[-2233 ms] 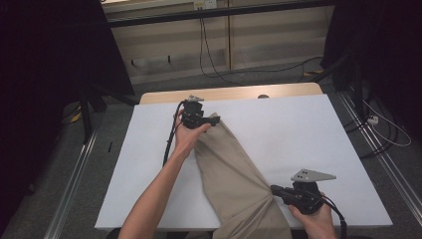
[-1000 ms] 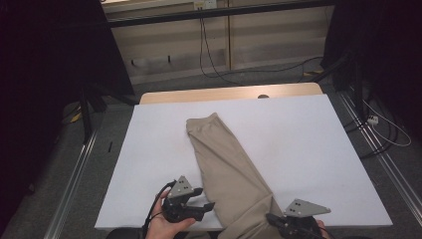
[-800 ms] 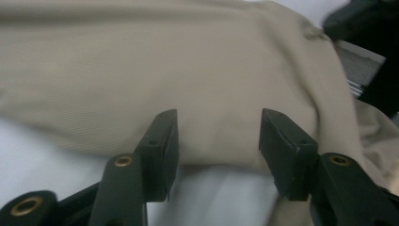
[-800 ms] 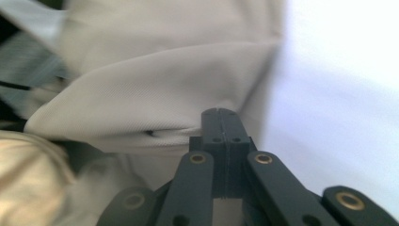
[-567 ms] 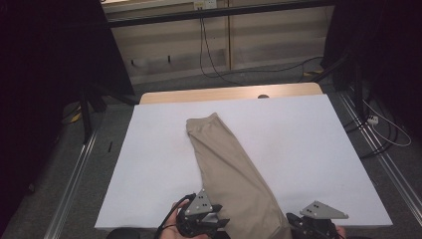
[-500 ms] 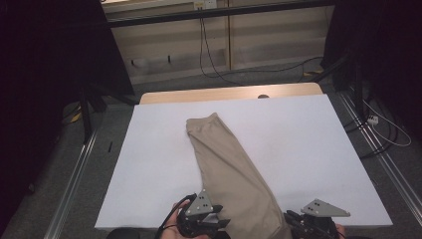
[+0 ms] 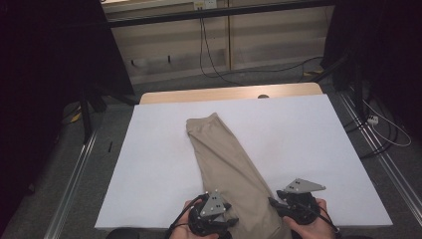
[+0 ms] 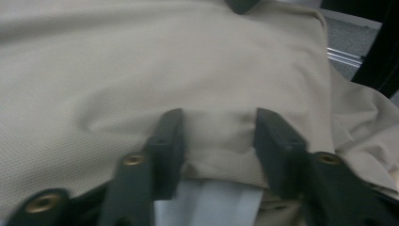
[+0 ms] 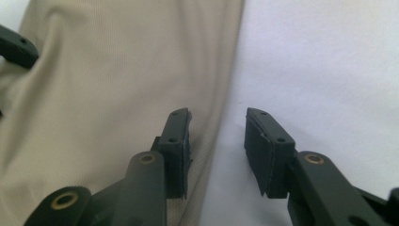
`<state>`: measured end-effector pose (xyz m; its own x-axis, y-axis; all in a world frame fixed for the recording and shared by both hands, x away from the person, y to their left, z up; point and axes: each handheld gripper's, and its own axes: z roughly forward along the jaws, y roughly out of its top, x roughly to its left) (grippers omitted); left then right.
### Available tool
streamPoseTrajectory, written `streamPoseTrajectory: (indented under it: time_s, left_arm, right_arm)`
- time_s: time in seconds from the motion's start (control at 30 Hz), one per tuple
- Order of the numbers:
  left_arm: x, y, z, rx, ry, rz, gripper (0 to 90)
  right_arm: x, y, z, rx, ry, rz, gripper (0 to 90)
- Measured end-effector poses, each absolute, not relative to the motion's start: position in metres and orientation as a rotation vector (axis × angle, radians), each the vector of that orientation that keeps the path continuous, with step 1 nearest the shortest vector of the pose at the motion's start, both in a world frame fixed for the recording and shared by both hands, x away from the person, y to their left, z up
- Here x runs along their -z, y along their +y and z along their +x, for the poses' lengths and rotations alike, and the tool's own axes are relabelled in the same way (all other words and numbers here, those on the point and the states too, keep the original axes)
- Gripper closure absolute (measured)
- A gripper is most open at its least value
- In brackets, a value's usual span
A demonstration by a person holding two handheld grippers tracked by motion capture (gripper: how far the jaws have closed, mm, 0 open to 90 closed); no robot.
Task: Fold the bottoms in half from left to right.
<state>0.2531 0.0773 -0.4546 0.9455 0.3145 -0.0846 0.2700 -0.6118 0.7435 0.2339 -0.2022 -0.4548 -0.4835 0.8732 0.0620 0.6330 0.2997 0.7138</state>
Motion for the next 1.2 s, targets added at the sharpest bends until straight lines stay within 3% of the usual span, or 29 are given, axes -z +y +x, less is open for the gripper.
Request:
streamPoseTrajectory:
  time_s: [0.1,0.17,0.8,1.2]
  left_arm:
    - [0.454,0.077,0.252,-0.024,0.398,2.261,83.2]
    - [0.454,0.079,0.254,0.011,0.419,2.264,87.1]
    - [0.447,0.120,0.253,0.087,0.494,2.287,88.3]
    - [0.442,0.146,0.249,0.118,0.550,2.226,88.1]
  right_arm:
    - [0.454,-0.202,0.234,-0.996,2.253,1.365,78.2]
    - [0.454,-0.203,0.232,-1.036,2.278,1.388,89.7]
    - [0.453,-0.185,0.189,-1.147,2.350,1.421,90.0]
    - [0.456,-0.167,0.191,-1.229,2.414,1.368,90.0]
